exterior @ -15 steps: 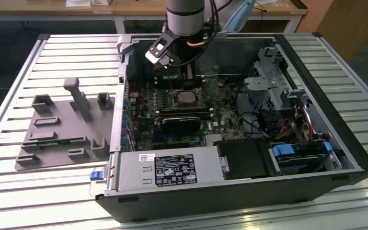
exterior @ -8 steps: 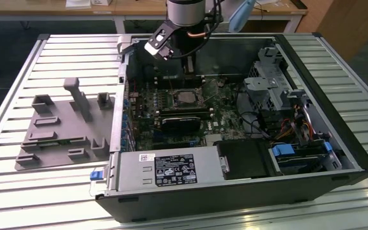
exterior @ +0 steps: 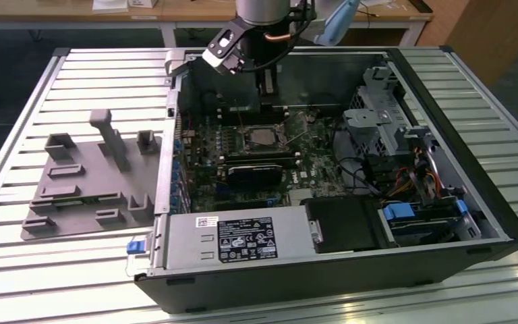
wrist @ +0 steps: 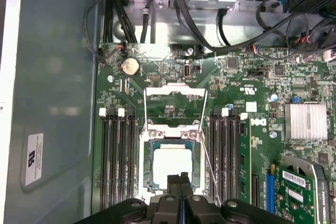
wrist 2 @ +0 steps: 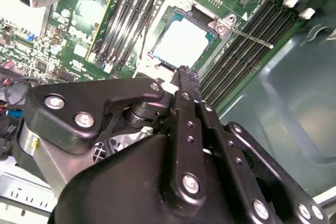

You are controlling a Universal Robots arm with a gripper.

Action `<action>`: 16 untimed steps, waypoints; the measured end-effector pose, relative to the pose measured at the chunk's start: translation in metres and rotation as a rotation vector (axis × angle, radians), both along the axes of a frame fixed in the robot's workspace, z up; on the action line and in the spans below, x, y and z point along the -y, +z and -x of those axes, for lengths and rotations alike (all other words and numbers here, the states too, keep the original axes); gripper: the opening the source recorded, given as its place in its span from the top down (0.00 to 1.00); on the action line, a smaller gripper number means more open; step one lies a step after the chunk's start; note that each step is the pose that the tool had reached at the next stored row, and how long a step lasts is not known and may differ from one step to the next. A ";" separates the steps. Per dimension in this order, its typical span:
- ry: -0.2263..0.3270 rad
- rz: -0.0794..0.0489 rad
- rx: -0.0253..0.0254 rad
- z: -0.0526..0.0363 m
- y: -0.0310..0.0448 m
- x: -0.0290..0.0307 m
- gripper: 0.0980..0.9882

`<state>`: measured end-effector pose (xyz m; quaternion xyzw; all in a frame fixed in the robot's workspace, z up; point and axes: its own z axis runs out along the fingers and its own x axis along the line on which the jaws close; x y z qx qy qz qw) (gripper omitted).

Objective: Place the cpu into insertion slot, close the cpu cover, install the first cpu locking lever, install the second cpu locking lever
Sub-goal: 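Place the cpu into insertion slot, then close the cpu cover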

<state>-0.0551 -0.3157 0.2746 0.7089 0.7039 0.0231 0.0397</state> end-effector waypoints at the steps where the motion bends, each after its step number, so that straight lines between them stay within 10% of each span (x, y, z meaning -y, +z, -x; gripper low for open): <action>1: 0.000 0.000 -0.0001 0.0000 0.0001 0.0000 1.00; 16: 0.000 0.000 -0.0001 -0.0076 0.0003 0.0000 1.00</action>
